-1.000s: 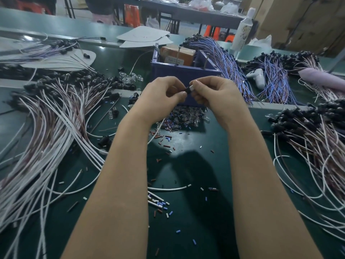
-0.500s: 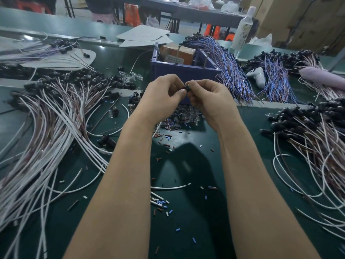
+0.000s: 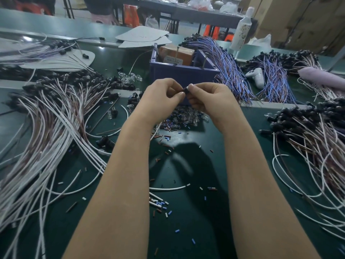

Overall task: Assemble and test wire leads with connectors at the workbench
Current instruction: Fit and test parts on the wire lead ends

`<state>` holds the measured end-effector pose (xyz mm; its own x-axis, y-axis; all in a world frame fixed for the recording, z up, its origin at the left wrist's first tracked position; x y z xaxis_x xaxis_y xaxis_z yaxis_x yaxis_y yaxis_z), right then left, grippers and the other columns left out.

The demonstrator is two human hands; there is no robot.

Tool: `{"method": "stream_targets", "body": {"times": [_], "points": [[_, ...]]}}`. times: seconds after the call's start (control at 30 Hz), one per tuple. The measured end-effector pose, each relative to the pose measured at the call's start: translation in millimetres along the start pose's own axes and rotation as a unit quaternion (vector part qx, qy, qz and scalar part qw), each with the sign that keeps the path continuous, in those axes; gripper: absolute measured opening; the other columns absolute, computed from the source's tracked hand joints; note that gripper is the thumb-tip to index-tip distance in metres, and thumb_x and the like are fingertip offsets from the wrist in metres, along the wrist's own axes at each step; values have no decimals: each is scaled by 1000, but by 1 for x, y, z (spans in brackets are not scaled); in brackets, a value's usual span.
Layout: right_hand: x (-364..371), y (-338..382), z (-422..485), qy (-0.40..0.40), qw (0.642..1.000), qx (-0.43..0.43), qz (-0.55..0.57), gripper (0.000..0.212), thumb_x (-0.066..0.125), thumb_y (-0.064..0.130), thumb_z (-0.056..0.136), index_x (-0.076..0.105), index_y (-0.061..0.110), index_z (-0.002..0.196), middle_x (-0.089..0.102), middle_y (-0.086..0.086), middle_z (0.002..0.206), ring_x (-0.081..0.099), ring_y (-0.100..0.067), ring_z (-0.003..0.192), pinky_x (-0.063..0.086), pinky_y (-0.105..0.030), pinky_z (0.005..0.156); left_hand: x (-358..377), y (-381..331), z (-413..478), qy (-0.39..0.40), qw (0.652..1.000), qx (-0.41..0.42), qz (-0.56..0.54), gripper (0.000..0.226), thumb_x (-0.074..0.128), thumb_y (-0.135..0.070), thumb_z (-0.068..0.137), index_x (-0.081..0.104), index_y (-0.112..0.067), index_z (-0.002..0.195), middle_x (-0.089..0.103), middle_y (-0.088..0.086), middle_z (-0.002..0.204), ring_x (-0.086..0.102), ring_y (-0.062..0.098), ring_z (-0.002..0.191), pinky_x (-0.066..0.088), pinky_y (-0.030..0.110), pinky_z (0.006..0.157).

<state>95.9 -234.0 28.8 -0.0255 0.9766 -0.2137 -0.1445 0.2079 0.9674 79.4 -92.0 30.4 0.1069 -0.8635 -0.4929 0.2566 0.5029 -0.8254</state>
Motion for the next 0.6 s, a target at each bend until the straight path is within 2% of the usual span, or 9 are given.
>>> {"method": "stream_targets", "body": {"times": [0.17,0.27,0.37,0.5,0.6], "points": [[0,1,1,-4,999,-26,-35,11,66,17,89,67,17,78,67,-1,71,60,-6,61,47,-17,58,0,-1,-3,13,1000,-3,-8,16,60,-23,91,69,-17,103,72,4,94,66,17,93,51,38,91],[-2,-2,0,15,997,17,69,14,61,12,91,65,10,78,63,-2,67,53,-8,58,45,-17,57,0,-5,-4,24,1000,12,-8,13,60,-23,91,70,-17,97,72,1,89,67,14,89,52,38,89],[5,-6,-1,26,977,78,196,19,55,6,94,61,5,76,59,0,58,46,-8,57,43,-14,52,-1,-7,-3,28,1000,11,8,10,62,-24,88,69,-17,91,71,0,84,67,15,86,54,37,85],[18,-7,-2,17,974,108,200,24,53,6,95,59,5,72,55,-1,57,41,-9,55,37,-14,50,-5,-6,-1,11,998,-14,53,17,63,-28,84,71,-13,87,69,-1,79,65,17,81,52,29,75],[23,-9,-3,12,964,149,220,25,53,8,95,57,6,70,49,-3,60,38,-10,54,35,-14,44,-10,-6,1,26,997,-25,75,17,62,-29,85,70,-14,85,69,0,79,64,17,80,51,30,75]]}}
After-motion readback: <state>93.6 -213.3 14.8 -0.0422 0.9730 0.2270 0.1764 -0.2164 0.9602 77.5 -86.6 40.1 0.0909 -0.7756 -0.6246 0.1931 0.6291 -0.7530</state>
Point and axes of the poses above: each hand's wrist, its own z-axis towards the middle knuckle, its own x-axis out of the palm, y = z × x, the point moved 3 cm from there along z, towards the middle knuckle
